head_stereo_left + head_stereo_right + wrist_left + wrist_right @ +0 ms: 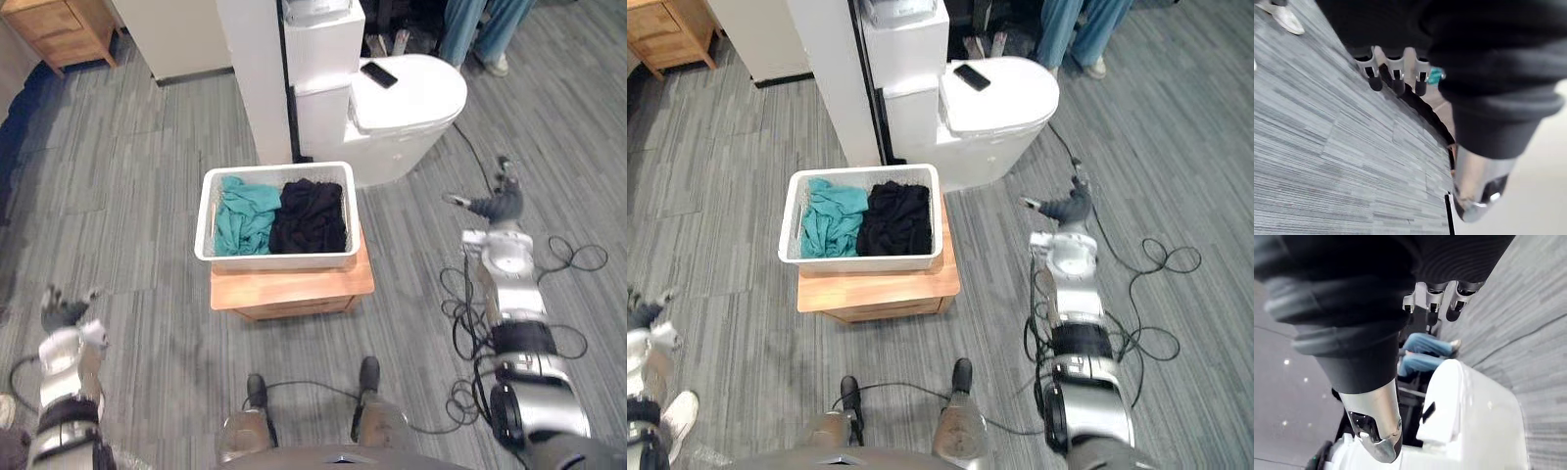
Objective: Pick up the laundry basket with both hands and put the clothes into the washing machine.
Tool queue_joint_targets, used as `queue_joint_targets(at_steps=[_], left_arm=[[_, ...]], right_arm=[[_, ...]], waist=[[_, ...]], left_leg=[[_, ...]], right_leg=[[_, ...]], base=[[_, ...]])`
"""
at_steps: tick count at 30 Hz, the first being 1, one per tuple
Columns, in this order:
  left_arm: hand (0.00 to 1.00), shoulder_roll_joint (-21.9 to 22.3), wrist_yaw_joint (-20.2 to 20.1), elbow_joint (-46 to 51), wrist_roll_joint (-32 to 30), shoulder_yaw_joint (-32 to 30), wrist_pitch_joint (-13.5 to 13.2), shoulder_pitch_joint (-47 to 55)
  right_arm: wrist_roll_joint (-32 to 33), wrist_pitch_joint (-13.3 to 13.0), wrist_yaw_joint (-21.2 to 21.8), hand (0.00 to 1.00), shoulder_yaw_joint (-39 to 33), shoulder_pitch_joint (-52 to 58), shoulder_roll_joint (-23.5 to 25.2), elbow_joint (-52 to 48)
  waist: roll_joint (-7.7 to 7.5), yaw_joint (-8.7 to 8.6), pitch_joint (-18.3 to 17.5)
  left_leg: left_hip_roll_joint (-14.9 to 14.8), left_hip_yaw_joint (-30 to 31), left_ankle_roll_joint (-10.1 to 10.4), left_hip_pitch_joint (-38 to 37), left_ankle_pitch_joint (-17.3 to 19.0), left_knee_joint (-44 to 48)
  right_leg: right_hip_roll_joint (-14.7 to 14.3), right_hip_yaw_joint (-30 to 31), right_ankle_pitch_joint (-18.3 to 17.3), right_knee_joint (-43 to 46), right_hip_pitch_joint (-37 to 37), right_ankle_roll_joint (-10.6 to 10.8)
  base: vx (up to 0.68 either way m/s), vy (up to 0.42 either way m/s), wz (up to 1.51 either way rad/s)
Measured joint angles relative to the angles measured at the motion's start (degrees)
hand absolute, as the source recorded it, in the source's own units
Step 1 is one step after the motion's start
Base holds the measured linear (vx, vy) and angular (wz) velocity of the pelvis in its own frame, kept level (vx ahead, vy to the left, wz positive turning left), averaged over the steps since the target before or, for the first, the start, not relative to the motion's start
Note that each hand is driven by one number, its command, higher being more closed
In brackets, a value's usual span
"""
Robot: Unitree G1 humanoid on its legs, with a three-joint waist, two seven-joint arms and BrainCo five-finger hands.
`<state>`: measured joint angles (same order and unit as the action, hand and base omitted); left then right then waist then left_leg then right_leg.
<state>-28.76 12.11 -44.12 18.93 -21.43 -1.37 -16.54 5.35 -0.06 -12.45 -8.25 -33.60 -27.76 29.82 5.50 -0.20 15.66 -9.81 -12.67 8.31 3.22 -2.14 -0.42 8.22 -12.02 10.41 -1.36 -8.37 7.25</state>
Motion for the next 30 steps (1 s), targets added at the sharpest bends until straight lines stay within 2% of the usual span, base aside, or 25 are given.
queue_joint_targets(at_steps=[3, 4, 8, 12, 20, 30], left_arm=[[0.00, -3.71, -0.11, -5.91, -0.07, 5.03, 0.09, -10.56], [0.00, -4.91, -0.09, -8.23, -0.43, 6.92, 0.13, -15.94], [0.00, -6.04, -0.01, -11.79, -1.83, 11.59, 0.41, -26.30], [0.00, -6.31, 0.12, -14.41, -3.64, 14.90, 1.04, -32.62], [0.00, -6.30, 0.32, -20.42, -5.76, 16.07, 3.19, -40.28], [0.00, -2.92, 2.11, -22.99, -6.77, 18.04, 5.04, -49.14]], right_arm=[[3.55, 0.46, -0.04, 0.00, 1.20, -9.18, -0.24, 9.97], [5.07, 0.67, -0.07, 0.00, 1.23, -13.33, -0.36, 13.50], [6.48, 1.62, -0.07, 0.00, 1.65, -22.22, -0.41, 19.11], [6.39, 2.32, -0.04, 0.00, 3.59, -27.76, -0.52, 23.28], [5.59, 2.89, 0.48, 0.00, 5.55, -34.77, -0.43, 27.70], [5.48, 2.86, 0.98, 0.00, 9.86, -39.00, 3.68, 27.77]], waist=[[-0.16, 0.03, 2.54], [-0.18, 0.08, 4.73], [-0.27, -0.14, 8.57], [-0.45, -0.59, 9.48], [-0.66, 0.06, 10.86], [-1.92, -0.42, 13.22]], left_leg=[[0.19, -0.26, -0.23, 2.55, -0.65, 0.45], [0.20, -0.59, -0.27, 3.30, -1.10, 0.49], [0.15, -1.54, -0.40, 5.83, -1.33, 1.58], [-0.11, -1.75, -0.39, 8.42, -1.34, 2.64], [-1.16, -2.56, -0.30, 13.68, -1.28, 5.02], [-1.27, -3.68, -0.21, 18.88, -1.84, 5.25]], right_leg=[[0.11, 0.64, 1.19, 0.03, -2.88, -0.70], [0.11, 1.01, 1.81, 0.06, -3.81, -0.78], [0.04, 2.09, 2.93, 0.05, -6.50, -1.29], [-0.15, 2.53, 3.43, 0.16, -8.94, -1.65], [-0.93, 3.53, 3.99, 1.12, -14.09, -2.30], [-1.30, 5.16, 5.45, 0.95, -20.14, -2.75]], base=[[-0.09, 0.016, -0.11], [-0.08, 0.011, -0.07], [-0.06, 0.005, -0.13], [-0.02, 0.004, -0.05], [-0.02, -0.003, -0.06], [-0.01, 0.008, -0.06]])
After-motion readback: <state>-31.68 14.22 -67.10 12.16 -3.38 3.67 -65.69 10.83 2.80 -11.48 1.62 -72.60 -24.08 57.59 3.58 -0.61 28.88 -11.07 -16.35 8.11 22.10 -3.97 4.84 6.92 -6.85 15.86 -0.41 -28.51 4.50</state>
